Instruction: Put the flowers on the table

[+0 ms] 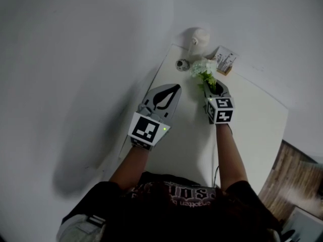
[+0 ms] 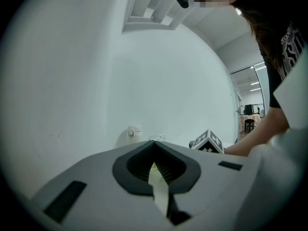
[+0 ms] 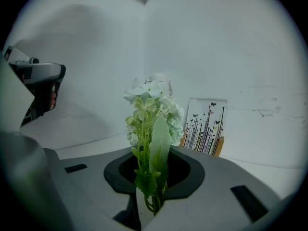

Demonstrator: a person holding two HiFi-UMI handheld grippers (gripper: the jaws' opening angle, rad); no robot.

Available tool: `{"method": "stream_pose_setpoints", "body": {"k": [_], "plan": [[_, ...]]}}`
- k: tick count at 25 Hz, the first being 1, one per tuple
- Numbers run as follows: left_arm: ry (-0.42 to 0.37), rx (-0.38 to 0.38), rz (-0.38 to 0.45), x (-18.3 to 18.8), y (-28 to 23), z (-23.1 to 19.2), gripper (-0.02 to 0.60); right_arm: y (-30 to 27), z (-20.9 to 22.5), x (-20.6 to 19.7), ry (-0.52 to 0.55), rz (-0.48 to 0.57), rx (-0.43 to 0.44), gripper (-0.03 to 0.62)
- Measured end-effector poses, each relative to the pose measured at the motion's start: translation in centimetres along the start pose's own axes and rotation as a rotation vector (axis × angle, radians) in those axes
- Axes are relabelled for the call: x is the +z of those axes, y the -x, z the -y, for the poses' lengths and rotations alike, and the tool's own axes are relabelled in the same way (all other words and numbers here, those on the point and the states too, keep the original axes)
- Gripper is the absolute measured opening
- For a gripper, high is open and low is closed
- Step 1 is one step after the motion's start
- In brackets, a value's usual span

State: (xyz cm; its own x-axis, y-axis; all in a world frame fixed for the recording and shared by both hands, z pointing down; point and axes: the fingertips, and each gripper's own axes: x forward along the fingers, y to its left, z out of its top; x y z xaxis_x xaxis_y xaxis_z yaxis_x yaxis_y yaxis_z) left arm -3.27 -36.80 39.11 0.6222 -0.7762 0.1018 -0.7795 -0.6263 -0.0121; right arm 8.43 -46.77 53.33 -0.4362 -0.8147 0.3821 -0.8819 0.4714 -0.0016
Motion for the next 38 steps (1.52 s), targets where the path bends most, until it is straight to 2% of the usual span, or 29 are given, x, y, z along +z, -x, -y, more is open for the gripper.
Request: {"method": "stream_pose_setpoints", "body": {"k": [5, 13, 23, 32, 38], "plan": [[-0.021, 0.007, -0.005, -0.2, 0.2, -0.3, -0.002, -1.0, -0.2, -1.0, 0.009, -0.045, 0.016, 0.108], [-0.003, 0.004, 0.004, 0.2, 0.1, -0.1, -0.002, -1.5, -0.5, -1.6, 0.010, -0.078, 0.036, 0.166], [-0.045, 0.024, 0.013, 0.8, 0.3, -0.3, -0.002, -1.3, -0.8, -2.0, -0.001, -0.106, 0.063, 0.324], [-0.016, 0.003, 0.027, 1.3, 0.5, 0.6, -0.002, 1.3, -0.7, 0.7, 0.022, -0.039, 0.045, 0.342], [-0.045, 0.006, 0.029, 1.9, 0.9, 1.4, -0.002, 4.8, -0.5, 2.7, -0.039, 0.046, 0.019, 0.341]]}}
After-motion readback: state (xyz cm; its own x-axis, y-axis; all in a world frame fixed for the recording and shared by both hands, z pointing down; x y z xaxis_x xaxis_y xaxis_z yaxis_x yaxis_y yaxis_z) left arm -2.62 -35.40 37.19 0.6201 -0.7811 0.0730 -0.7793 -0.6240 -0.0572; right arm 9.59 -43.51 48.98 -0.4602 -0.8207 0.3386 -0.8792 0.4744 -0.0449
